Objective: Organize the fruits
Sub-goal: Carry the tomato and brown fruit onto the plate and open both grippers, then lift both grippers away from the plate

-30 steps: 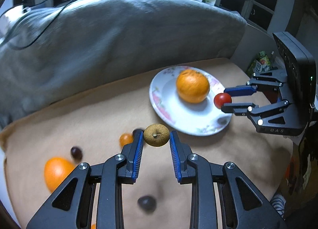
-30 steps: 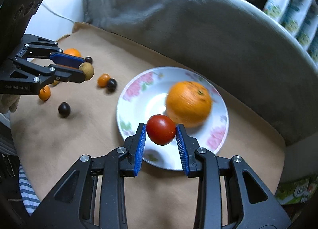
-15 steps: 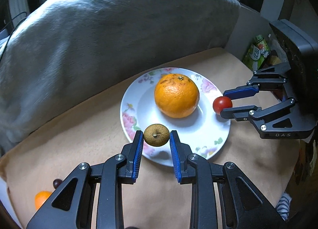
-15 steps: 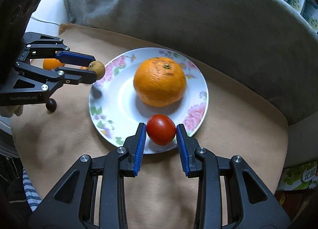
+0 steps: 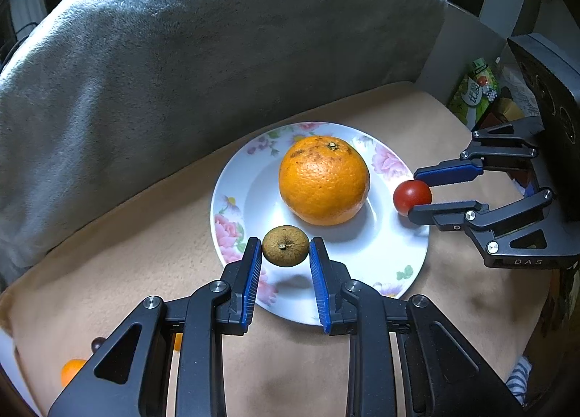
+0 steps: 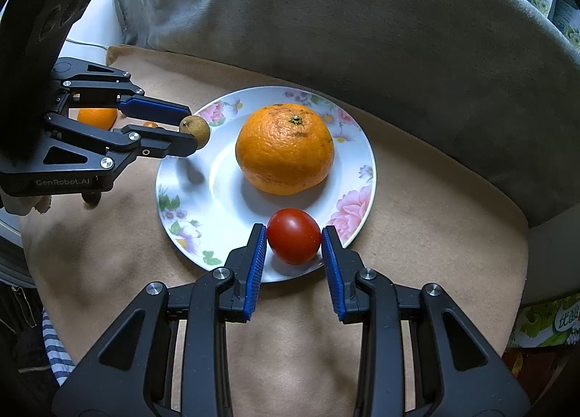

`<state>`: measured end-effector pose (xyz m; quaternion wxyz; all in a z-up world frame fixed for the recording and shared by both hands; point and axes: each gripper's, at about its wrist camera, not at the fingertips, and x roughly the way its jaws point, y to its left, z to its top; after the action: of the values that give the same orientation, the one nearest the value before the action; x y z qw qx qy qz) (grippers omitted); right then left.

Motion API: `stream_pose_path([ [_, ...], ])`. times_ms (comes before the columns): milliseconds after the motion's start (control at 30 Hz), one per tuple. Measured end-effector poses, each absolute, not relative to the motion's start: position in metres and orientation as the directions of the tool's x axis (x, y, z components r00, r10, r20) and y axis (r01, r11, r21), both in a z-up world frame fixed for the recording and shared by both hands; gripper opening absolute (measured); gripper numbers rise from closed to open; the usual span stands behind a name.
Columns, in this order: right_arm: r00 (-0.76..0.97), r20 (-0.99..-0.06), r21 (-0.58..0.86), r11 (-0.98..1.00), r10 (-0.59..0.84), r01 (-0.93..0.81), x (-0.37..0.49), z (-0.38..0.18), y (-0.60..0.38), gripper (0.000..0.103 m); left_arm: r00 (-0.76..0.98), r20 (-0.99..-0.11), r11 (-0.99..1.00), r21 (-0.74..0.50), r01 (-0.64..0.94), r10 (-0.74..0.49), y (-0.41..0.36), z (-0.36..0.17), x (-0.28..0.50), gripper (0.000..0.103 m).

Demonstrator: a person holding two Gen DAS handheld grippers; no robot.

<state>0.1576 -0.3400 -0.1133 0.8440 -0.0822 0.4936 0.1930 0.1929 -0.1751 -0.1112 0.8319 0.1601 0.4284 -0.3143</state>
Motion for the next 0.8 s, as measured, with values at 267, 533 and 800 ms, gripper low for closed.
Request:
stream_pose_path([
  [267,0.445,-0.861,0.048,0.909,0.248,-0.415,0.157,-0.110,-0.337,0.033,0.444,-0.809,0.756,-0.002,0.654,-0.386,-0.178,-0.109,0.194,0.026],
  [533,0.463,-0.856,0.022,0.910,0.232,-0.414,0.158,-0.106,-0.334,0.051,0.451,-0.806,0.767,-0.008,0.641,-0.385,-0.175,-0.108,0.197,0.041],
  [800,0.489,-0.839,0.006,0.903,0.237,-0.429,0.154,-0.097,-0.330,0.081,0.469,-0.790,0.773,-0.010,0.634,-0.395,-0.171,-0.102,0.198,0.071],
])
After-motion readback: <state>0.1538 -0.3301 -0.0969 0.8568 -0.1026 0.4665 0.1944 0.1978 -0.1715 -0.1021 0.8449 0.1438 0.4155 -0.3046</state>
